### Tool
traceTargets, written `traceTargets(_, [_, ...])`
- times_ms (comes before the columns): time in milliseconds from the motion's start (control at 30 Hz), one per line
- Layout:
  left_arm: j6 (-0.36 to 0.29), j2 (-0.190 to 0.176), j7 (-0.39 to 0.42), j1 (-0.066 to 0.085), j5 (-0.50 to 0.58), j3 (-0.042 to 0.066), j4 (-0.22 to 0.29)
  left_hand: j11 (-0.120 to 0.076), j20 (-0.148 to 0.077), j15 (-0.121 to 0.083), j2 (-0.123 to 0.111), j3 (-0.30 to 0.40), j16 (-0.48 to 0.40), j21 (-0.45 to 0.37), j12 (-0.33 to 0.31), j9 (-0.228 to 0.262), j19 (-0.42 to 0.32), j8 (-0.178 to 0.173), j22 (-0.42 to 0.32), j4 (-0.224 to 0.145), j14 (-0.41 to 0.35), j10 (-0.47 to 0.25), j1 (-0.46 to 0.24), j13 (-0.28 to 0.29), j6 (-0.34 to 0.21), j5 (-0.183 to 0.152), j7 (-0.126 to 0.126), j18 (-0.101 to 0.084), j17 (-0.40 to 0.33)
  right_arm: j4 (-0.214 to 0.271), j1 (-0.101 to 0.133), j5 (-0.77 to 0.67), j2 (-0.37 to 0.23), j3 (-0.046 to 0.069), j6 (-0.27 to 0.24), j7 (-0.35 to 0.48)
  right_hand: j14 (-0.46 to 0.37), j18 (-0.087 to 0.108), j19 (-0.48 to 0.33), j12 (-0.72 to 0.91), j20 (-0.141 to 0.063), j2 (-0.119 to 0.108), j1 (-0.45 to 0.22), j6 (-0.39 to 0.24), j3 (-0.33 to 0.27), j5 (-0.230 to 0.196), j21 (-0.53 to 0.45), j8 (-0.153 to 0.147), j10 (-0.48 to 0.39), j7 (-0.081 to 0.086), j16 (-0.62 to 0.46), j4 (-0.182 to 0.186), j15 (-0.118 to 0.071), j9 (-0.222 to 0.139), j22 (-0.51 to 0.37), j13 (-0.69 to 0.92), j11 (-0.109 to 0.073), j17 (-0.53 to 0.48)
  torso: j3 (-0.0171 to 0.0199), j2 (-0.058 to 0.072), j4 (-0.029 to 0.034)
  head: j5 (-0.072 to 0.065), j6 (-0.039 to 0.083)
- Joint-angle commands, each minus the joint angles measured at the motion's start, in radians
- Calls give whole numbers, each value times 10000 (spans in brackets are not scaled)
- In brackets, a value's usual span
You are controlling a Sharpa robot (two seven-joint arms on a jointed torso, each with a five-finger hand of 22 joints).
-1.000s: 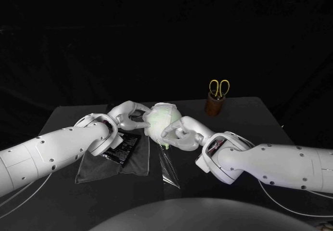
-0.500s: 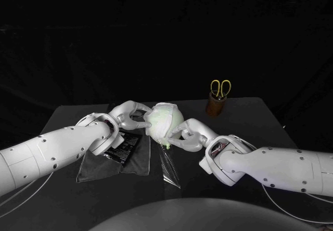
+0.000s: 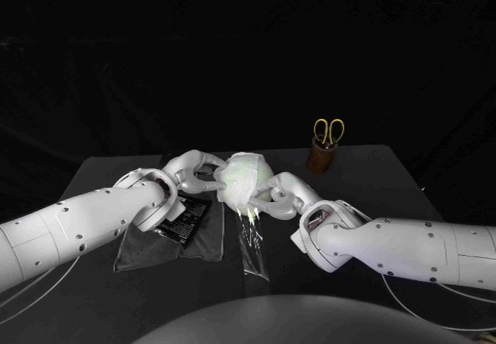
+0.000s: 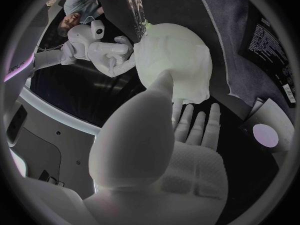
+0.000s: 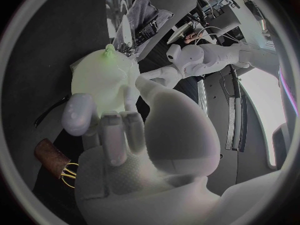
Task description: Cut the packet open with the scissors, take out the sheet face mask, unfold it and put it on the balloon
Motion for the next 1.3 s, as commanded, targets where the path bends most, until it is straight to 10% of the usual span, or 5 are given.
traceTargets(33, [139,19,24,4,90,5,41,-9,-18,5,95,76,-11,64,-25,13,70,41,-10,-5,58,50,-4,9,64,22,218,-139,13,-68,-23,-689,101,7,-150,-674,1061,114,-43,-156,-15,-34,-249,-33,-185,-97,-99,-23,991,0,35,116,2,-41,-15,2494,23,2633,2,-9,2,2,2])
traceTargets(867, [164,14,6,5,137,4,63,6,-17,10,103,89,-23,66,-27,14,72,44,-19,-5,65,51,-19,8,69,22,231,-141,13,-410,-216,-1075,721,16,-784,-1052,1061,146,-88,-247,-61,-71,-457,65,-1252,-117,-316,94,967,-98,35,922,-67,-99,-97,2439,-65,2633,10,-3,-5,-28,2])
traceTargets(1300, [-38,-82,400,5,500,4,174,64,-22,55,137,141,53,64,-2,64,97,109,-46,-16,305,272,-56,25,247,22,281,-140,52,429,-151,69,-218,24,-849,1033,1061,168,-121,-178,-123,326,548,200,-1100,-105,-451,196,993,-159,35,605,-128,-123,-151,2481,-129,2633,5,-10,-22,-7,2])
